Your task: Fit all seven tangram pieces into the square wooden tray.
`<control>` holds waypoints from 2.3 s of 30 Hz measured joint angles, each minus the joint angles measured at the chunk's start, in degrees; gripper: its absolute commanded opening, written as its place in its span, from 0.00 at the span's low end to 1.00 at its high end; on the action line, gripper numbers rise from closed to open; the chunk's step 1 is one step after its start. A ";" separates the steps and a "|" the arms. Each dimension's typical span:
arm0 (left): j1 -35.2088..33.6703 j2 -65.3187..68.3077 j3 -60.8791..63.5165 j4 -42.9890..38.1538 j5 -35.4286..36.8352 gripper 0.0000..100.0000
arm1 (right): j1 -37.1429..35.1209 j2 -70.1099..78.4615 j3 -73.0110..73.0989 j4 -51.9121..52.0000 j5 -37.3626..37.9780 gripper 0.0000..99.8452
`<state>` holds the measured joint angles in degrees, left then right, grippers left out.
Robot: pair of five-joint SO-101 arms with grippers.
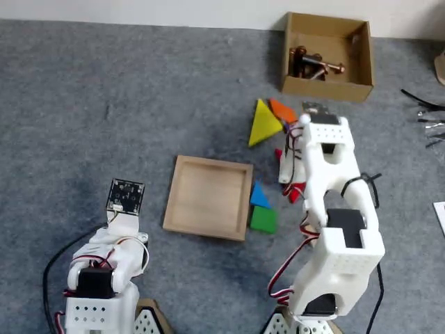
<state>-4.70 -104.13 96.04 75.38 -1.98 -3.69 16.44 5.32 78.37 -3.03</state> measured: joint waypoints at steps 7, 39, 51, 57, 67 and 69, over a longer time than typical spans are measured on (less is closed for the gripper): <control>0.00 0.00 0.00 0.00 0.00 0.01 | -2.37 0.00 -6.95 3.16 4.92 0.23; 0.00 0.00 0.00 0.00 0.00 0.01 | -4.04 10.99 -7.30 -9.49 15.91 0.35; 0.00 0.00 0.00 0.00 0.00 0.01 | -4.04 10.99 -7.30 -10.81 16.00 0.34; 0.00 0.00 0.00 0.00 0.00 0.01 | -4.04 10.99 -7.30 -10.81 16.00 0.28; 0.00 0.00 0.00 0.00 0.00 0.01 | -4.04 10.99 -7.30 -10.90 16.00 0.26; 0.00 0.00 0.00 0.00 0.00 0.01 | -3.96 10.99 -7.30 -10.90 16.00 0.22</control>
<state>-4.70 -104.13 96.04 75.38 -1.98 -7.65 27.43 -1.98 67.47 12.97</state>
